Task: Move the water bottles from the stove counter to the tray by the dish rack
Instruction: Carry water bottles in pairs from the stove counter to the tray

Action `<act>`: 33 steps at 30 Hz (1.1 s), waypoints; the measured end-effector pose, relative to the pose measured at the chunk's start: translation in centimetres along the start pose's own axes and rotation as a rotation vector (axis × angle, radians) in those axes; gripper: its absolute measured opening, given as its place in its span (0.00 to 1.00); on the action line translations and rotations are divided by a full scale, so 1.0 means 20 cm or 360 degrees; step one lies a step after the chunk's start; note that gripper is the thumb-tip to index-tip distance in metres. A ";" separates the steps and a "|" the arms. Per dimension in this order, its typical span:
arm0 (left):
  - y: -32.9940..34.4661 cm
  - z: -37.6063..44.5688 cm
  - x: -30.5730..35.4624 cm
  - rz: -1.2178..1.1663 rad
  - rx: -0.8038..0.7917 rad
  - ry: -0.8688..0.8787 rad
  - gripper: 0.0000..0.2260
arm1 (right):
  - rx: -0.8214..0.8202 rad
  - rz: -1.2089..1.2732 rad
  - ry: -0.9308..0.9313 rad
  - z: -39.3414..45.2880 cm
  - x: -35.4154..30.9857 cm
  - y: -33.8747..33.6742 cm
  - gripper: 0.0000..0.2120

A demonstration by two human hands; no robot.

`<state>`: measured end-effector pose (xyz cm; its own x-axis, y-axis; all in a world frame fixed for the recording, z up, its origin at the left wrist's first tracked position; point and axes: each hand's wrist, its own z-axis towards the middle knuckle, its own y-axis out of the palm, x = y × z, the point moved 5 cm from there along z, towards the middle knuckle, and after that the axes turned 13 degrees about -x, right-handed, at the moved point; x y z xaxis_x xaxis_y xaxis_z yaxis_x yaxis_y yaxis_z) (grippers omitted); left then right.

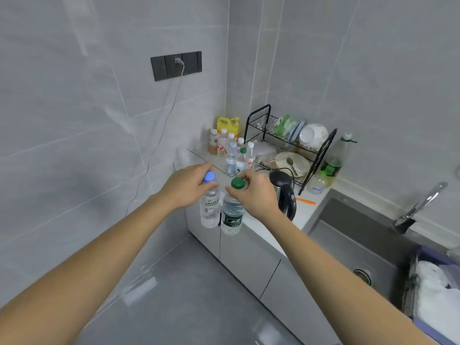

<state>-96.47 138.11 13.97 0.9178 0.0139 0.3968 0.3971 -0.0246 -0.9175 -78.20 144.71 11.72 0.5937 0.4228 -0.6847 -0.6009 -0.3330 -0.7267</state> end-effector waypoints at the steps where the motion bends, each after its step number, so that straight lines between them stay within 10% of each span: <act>1: -0.03 0.07 -0.06 0.0011 0.0010 -0.0010 0.11 | 0.0000 0.0014 0.0004 0.10 -0.01 0.01 0.16; 33: -0.04 2.24 -1.22 0.0070 -0.0300 0.0128 0.15 | -0.0009 -0.0165 0.0445 2.33 0.42 0.33 0.19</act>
<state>-119.27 182.48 3.83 0.9286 -0.0709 0.3641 0.3430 -0.2100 -0.9156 -102.10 185.35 3.74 0.7766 0.2068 -0.5951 -0.5267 -0.3052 -0.7934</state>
